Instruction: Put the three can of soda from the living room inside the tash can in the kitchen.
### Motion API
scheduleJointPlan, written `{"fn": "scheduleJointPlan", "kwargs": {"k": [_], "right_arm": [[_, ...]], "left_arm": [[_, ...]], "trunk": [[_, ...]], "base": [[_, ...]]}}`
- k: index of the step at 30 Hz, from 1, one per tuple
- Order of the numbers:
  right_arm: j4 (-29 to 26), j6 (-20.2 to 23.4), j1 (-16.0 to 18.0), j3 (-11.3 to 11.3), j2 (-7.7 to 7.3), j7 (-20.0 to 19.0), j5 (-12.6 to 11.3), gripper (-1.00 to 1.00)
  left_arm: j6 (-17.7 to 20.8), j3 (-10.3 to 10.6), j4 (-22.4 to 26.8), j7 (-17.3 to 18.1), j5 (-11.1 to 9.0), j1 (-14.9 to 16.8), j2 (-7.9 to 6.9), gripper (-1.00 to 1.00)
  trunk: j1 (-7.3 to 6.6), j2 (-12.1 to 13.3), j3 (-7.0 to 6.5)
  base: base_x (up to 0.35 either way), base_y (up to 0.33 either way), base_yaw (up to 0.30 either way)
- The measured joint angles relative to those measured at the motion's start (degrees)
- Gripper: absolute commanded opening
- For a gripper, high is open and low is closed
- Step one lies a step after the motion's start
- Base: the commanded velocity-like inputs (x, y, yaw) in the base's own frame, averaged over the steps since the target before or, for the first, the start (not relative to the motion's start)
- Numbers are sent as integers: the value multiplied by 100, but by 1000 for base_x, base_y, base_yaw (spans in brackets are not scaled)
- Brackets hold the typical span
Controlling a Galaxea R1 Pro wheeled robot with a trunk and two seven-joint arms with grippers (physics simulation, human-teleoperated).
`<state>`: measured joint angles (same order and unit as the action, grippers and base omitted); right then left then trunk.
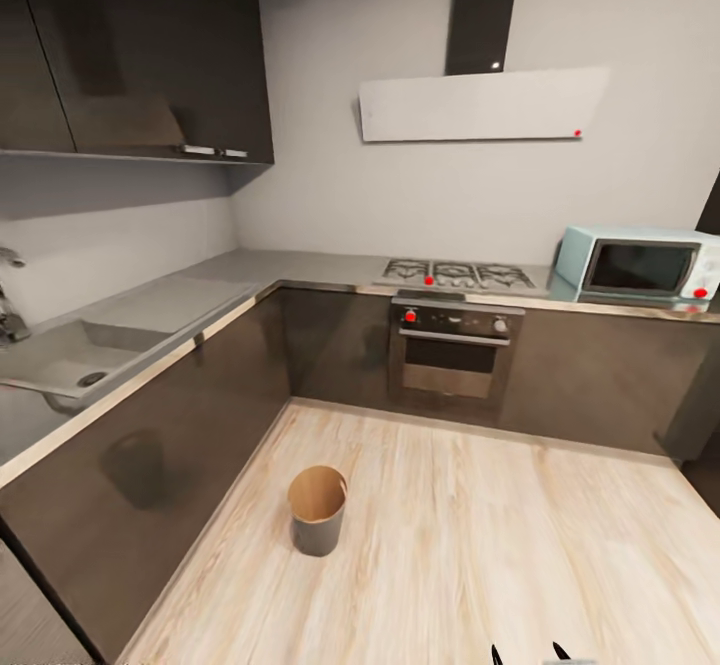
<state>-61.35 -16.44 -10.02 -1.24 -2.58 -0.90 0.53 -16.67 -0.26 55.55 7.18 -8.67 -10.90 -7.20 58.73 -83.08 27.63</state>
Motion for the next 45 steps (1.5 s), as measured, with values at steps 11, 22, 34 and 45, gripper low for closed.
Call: {"fn": "scheduleJointPlan", "kwargs": {"k": [11, 22, 34, 45], "right_arm": [[9, 0, 0, 1, 2, -12, 0, 100], [9, 9, 0, 1, 3, -21, 1, 100], [15, 9, 0, 2, 3, -16, 6, 100], [21, 9, 0, 105, 2, -12, 3, 100]], "left_arm": [[-3, 3, 0, 3, 5, 0, 0, 100], [-3, 1, 0, -9, 9, 0, 7, 100], [-3, 0, 0, -20, 12, 0, 8, 100], [-3, -7, 0, -41, -1, 2, 8, 100]], "trunk": [[0, 0, 35], [0, 0, 112], [0, 0, 197], [0, 0, 208]], "base": [[304, -9, 201], [259, -39, 147], [30, -11, 115], [-100, 0, 10]]}}
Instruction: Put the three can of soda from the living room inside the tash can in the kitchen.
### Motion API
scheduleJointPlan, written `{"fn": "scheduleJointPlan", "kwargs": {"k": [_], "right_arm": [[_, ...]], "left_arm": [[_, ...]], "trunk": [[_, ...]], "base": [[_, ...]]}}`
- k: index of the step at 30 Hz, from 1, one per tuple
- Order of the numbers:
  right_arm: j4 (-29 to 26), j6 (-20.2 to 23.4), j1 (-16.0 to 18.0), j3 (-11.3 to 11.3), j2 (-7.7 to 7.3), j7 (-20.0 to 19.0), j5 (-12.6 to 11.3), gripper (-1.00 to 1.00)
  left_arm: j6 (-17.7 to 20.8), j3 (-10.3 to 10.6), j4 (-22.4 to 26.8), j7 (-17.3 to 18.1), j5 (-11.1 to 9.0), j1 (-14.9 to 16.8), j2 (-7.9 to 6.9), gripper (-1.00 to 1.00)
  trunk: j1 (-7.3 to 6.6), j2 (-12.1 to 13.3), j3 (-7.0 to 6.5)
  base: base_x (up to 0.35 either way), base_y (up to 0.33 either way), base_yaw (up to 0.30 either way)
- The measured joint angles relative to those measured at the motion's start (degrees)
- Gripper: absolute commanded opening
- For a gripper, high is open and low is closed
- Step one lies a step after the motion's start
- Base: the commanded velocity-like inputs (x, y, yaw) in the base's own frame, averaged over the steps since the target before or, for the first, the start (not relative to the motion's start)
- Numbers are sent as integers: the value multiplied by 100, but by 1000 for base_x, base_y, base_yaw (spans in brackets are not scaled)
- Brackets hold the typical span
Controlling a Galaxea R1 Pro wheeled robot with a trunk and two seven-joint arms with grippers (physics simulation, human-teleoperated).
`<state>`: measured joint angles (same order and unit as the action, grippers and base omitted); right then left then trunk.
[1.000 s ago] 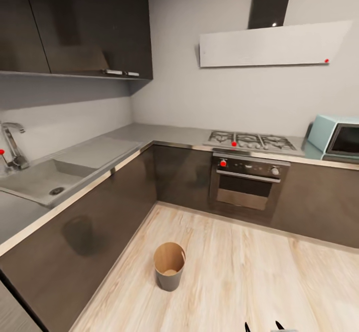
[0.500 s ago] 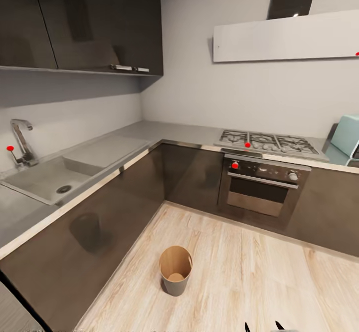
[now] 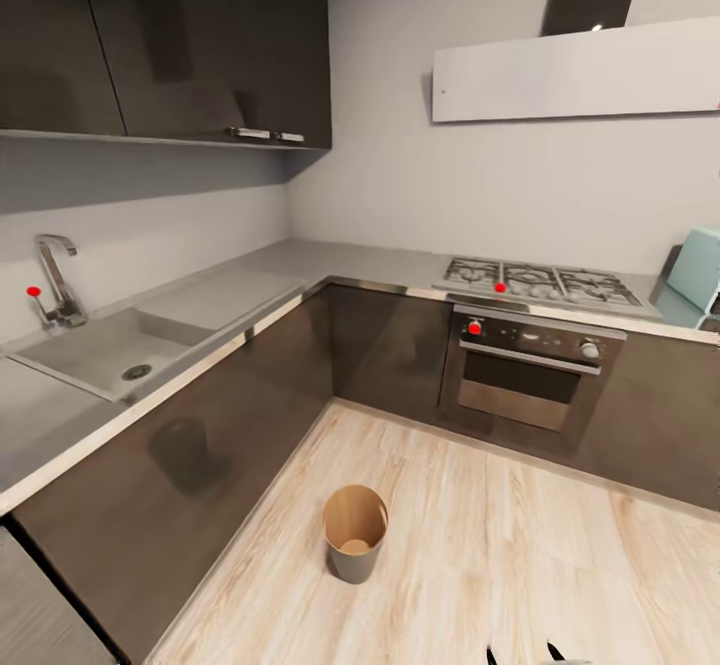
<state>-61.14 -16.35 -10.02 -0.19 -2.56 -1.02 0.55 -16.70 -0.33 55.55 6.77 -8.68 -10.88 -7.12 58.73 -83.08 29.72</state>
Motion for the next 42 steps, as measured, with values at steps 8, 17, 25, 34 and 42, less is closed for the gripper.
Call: {"fn": "scheduleJointPlan", "kwargs": {"k": [8, 17, 25, 34, 42], "right_arm": [[13, -2, 0, 107, 0, 26, -3, 100], [22, -4, 0, 115, 1, 31, -3, 100], [52, -1, 0, 121, 1, 32, -3, 100], [67, -4, 0, 157, 1, 32, -3, 100], [67, -2, 0, 175, -3, 32, -3, 100]], "left_arm": [[0, 1, 0, 0, -2, -1, 0, 100], [35, -2, 0, -13, -9, 4, 0, 100], [46, -3, 11, -136, -33, 7, 0, 100], [38, -11, 9, -166, -37, 7, 0, 100], [35, -11, 9, -167, -38, 7, 0, 100]], "trunk": [[0, 0, -6], [0, 0, -32], [0, 0, -56], [0, 0, -63], [0, 0, -67]], "base": [[-212, -44, 144], [-29, -127, 246], [97, -285, 250], [202, -273, 73], [235, -246, -31]]}}
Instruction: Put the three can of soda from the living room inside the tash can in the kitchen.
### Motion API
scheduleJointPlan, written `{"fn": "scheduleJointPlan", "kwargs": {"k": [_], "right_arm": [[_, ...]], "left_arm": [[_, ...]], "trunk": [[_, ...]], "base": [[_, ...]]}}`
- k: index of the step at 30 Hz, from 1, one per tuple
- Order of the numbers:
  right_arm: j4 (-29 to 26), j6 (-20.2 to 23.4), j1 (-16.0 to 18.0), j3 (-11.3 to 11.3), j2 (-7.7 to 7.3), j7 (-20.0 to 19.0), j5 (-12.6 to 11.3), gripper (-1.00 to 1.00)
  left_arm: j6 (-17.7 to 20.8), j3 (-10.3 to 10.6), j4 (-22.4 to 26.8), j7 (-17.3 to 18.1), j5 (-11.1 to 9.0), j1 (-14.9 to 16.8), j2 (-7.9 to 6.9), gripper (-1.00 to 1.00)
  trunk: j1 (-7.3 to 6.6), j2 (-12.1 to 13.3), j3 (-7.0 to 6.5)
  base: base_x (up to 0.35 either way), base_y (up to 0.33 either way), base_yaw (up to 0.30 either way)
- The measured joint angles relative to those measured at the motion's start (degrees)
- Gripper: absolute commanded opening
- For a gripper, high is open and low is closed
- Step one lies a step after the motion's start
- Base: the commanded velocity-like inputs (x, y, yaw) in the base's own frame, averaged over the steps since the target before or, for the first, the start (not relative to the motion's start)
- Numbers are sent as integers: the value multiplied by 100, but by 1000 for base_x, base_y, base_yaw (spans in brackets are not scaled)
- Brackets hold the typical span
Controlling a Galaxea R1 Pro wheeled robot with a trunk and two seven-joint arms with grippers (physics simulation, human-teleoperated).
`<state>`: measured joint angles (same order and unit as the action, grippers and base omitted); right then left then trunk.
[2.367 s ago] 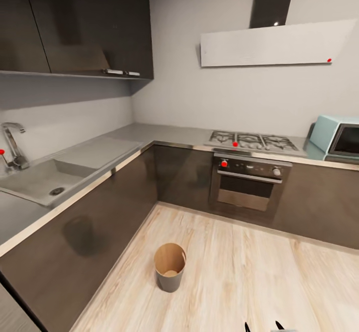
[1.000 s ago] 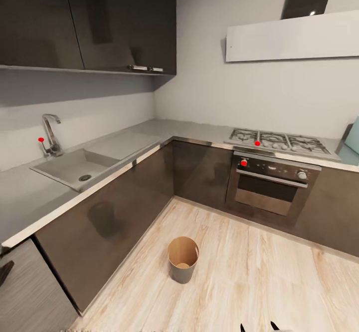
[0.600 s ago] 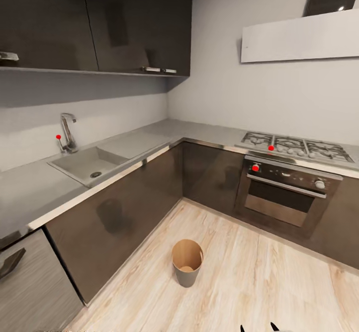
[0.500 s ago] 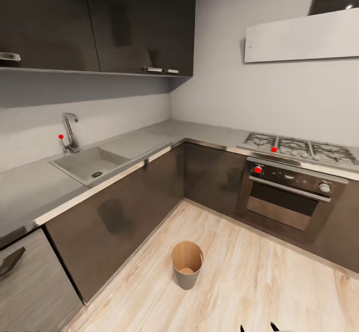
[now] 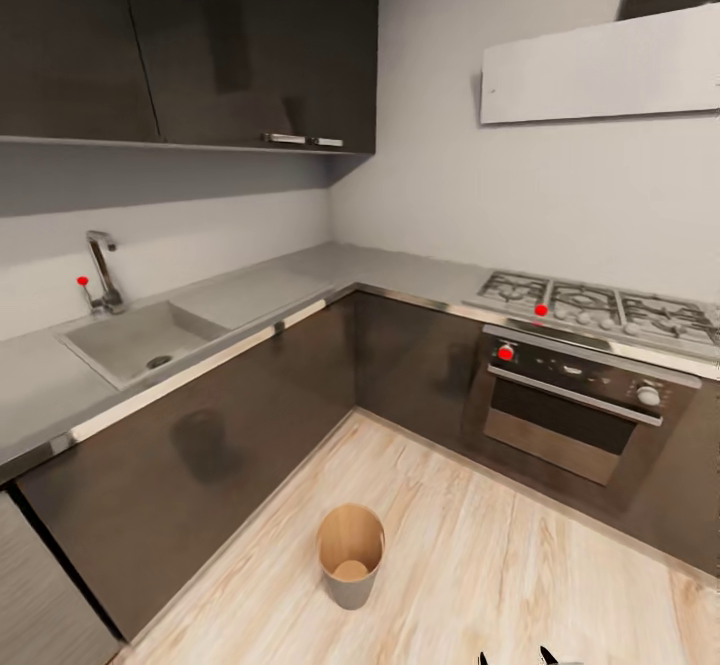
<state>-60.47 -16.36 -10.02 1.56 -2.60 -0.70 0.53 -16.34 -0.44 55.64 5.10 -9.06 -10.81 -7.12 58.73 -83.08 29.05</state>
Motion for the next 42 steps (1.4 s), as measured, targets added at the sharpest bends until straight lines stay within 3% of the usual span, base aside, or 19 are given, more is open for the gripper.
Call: {"fn": "scheduleJointPlan", "kwargs": {"k": [12, 23, 26, 33, 36, 40, 42], "right_arm": [[0, 2, 0, 6, -4, 0, 0, 100], [-2, -6, 0, 4, 4, 15, -50, 100], [-5, 2, 0, 4, 2, 0, -52, 100], [-67, 14, 2, 16, -5, -70, -4, 100], [-195, 47, 7, 18, 1, -70, 2, 100], [-728, 639, 71, 119, 46, -70, 3, 100], [-1153, 1490, 133, 282, 85, -51, 4, 100]], "left_arm": [[-10, 5, 0, 1, -8, 0, 0, 100], [-14, 0, -2, 7, -14, -2, -6, 100], [1, -4, -1, 3, -118, -1, -22, 100], [60, -1, 0, 50, -1031, 123, -145, 100], [150, -1, 6, 60, -1202, 166, -270, 100], [329, 0, -9, 53, -1323, 196, -464, 100], [362, 0, -61, 57, -1351, 204, -516, 100]], "trunk": [[0, 0, -46], [0, 0, -57], [0, 0, -57], [0, 0, -57], [0, 0, -57], [0, 0, -57], [0, 0, -57]], "base": [[241, -198, -189], [26, -20, -32], [20, -2, -3], [93, -1, -1], [128, 0, 0], [132, 0, 0], [122, 0, 0]]}}
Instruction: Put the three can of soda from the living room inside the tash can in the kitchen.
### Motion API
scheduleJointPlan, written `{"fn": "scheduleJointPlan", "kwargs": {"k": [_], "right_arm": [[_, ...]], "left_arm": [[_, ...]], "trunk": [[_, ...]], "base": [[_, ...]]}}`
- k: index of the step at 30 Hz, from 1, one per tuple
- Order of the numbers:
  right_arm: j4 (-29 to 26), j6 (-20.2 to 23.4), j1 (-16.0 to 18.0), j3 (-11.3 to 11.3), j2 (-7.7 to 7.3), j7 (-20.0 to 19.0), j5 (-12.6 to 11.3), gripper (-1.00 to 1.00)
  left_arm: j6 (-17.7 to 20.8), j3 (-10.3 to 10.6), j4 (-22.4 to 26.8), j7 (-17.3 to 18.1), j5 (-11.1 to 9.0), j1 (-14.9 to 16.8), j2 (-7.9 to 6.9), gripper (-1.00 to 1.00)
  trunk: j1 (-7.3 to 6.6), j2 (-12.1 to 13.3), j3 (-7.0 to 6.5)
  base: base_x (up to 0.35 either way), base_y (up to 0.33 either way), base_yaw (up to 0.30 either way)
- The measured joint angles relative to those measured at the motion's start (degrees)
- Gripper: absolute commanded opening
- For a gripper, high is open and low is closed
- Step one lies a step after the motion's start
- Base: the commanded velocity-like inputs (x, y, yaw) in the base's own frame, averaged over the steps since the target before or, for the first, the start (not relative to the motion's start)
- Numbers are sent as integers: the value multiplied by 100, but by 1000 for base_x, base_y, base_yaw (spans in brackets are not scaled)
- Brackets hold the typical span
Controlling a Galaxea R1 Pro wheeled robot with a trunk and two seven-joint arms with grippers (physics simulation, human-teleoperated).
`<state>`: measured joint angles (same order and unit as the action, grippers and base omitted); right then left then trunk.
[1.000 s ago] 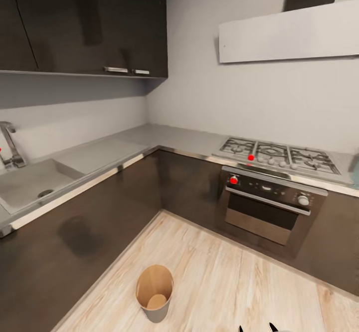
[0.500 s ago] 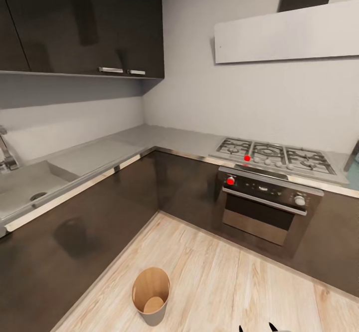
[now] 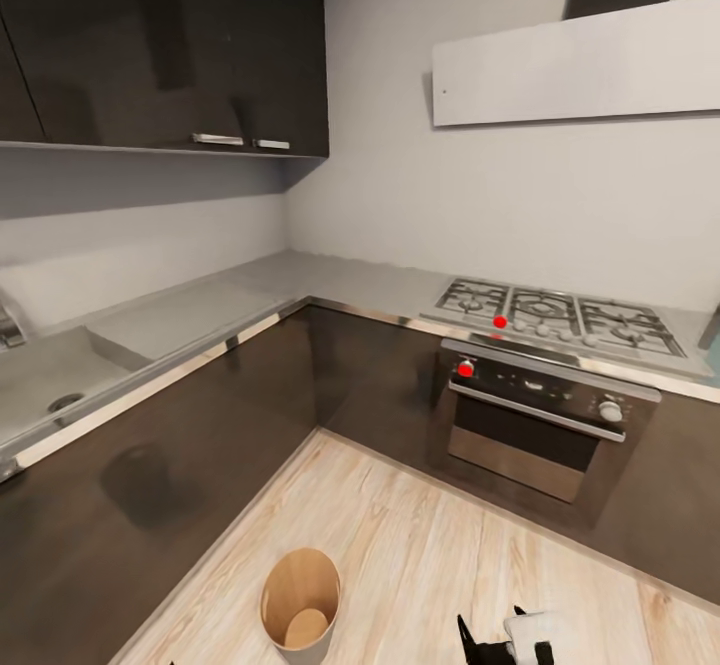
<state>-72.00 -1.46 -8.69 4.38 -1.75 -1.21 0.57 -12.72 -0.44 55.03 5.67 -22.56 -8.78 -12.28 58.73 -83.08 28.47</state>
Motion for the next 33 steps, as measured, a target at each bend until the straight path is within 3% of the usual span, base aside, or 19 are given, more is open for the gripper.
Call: {"fn": "scheduleJointPlan", "kwargs": {"k": [4, 6, 8, 9, 11, 15, 18, 23, 29, 33], "right_arm": [[-476, 1135, 268, 199, 56, 26, -30, 100], [-654, 1844, 629, 310, 199, 43, -37, 100], [-690, 2553, 1086, 381, 441, 65, -18, 100], [-465, 3203, 1608, 419, 627, 159, -16, 100], [59, 3659, 2312, 474, 738, 277, -22, 100], [989, 3953, 3181, 538, 835, 362, -55, 100], [2735, 4072, 4268, 561, 954, 406, -80, 100], [4251, 4068, 5153, 496, 979, 417, -147, 100], [5139, 3948, 5493, 439, 953, 401, -411, 100], [5255, 3876, 5528, 435, 940, 396, -438, 100]], "left_arm": [[2, 2, -120, 8, -17, 5, -33, 100], [-3, 6, -168, 13, -21, 6, -42, 100], [-10, 9, -194, 17, -21, 7, -47, 100], [-15, 14, -207, 24, -12, 8, -47, 100], [-22, 17, -214, 27, -1, 8, -43, 100], [-26, 22, -218, 30, 9, 8, -32, 100], [-28, 26, -220, 35, 16, 8, -14, 100], [-28, 26, -220, 38, 15, 2, -5, 100], [-23, 26, -220, 40, 9, 6, -9, 100], [-21, 20, -223, 45, -5, 6, -29, 100]], "trunk": [[0, 0, 0], [0, 0, 0], [0, 0, 0], [0, 1, 0], [0, 1, -1], [0, 0, 0], [0, 1, -1], [0, 0, 0], [0, 0, 0], [0, 0, 0]], "base": [[92, 0, 0], [37, 0, 0], [18, 0, 0], [10, 0, 0], [6, 0, 0], [3, 0, 0], [0, 0, 0], [0, 0, 0], [0, 2, 0], [0, 119, 0]]}}
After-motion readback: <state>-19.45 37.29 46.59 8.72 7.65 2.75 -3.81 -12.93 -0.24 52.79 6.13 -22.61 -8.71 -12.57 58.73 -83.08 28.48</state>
